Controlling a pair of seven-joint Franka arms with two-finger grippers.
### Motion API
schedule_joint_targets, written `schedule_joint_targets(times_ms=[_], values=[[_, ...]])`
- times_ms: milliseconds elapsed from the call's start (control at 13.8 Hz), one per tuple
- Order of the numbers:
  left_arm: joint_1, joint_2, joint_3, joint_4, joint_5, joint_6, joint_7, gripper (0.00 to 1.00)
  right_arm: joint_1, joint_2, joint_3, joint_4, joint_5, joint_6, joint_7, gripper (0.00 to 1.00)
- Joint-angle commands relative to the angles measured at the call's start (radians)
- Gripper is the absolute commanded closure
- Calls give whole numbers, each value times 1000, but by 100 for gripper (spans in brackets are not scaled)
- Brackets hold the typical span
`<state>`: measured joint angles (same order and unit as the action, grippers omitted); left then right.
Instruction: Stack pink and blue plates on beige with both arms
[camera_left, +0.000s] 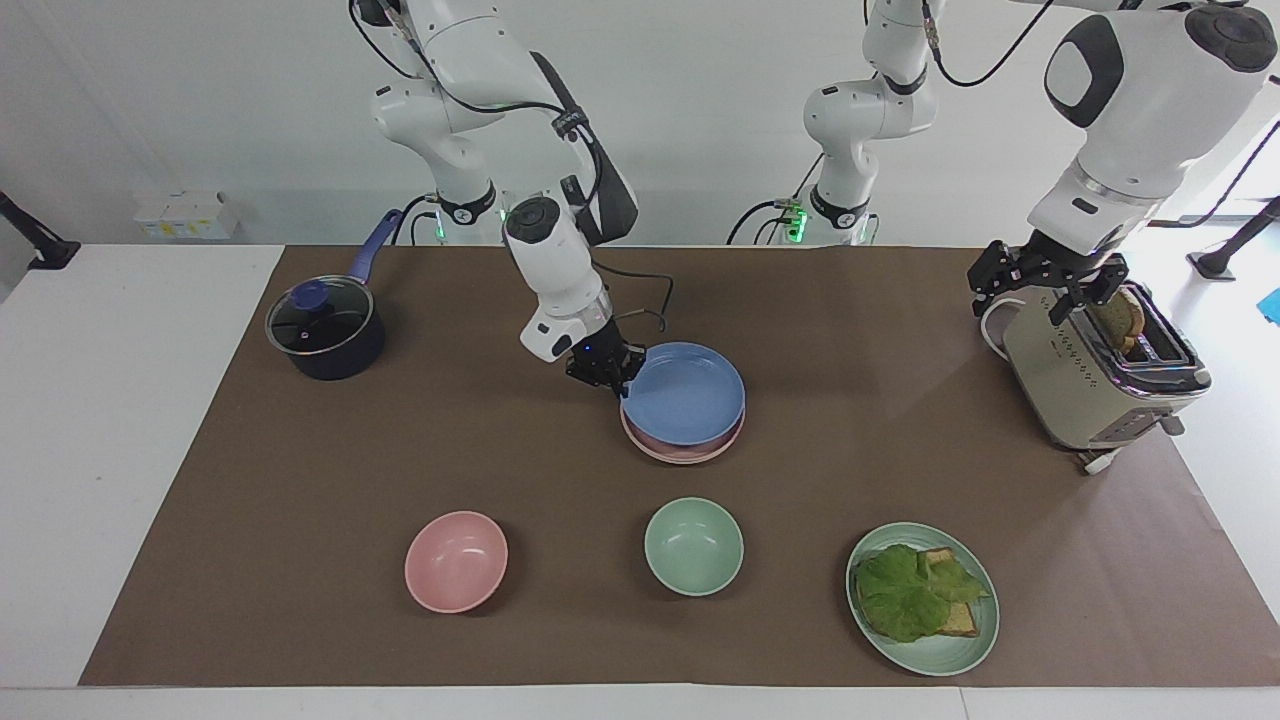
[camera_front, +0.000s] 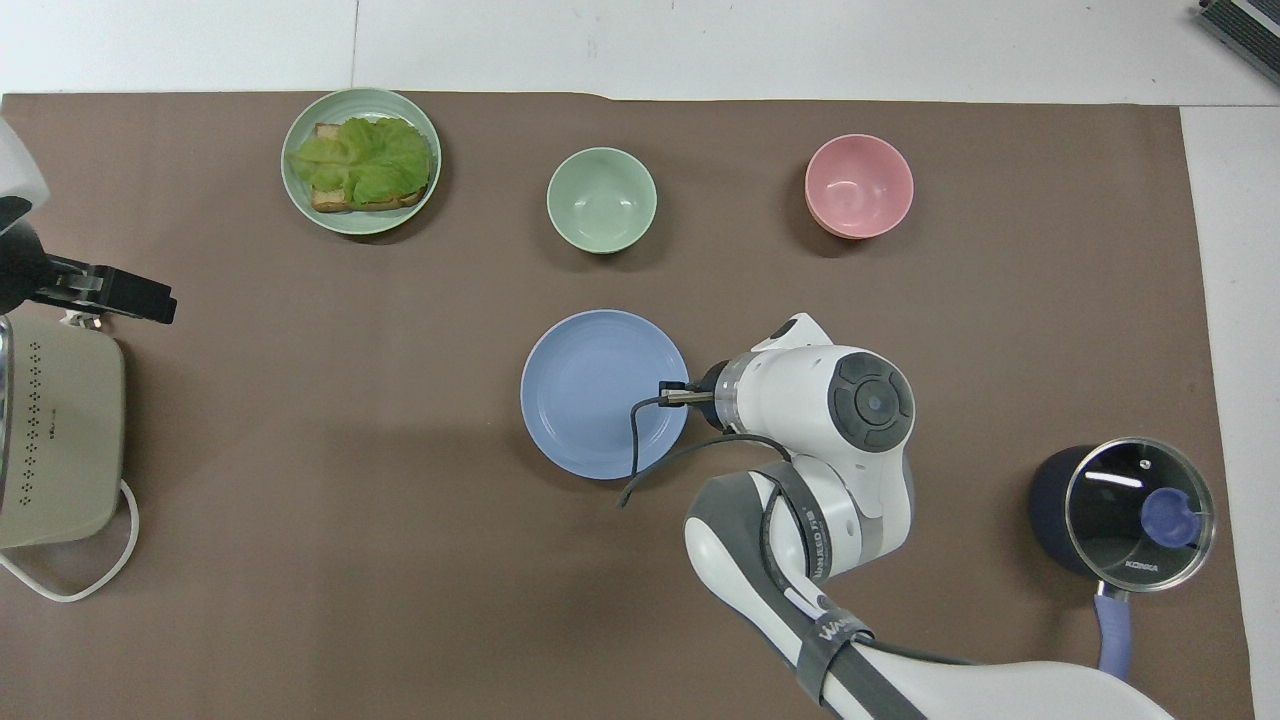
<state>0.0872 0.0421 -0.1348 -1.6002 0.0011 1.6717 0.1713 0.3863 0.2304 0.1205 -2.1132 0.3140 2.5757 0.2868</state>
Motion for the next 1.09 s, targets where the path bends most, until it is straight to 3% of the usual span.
schedule_joint_targets(times_ms=[0,145,290,435,653,1016], values=[[5,-4,-3,0,14,-13,10,0,-9,14,4,15,-26,30,23,63],[5,-4,-3,0,14,-13,10,0,-9,14,4,22,-26,31,25,47],[5,-4,-3,0,14,-13,10,0,-10,4,-2,35,-26,31,25,16],[5,-4,-3,0,14,-13,10,0,-39,-37,-18,38,-26,20,25,0],[5,-4,-3,0,14,-13,10,0,-153,-139,-19,39,-33,-108,12,0],[5,-4,-3,0,14,-13,10,0,-320,-279,-18,50,-182,-250,0,0]])
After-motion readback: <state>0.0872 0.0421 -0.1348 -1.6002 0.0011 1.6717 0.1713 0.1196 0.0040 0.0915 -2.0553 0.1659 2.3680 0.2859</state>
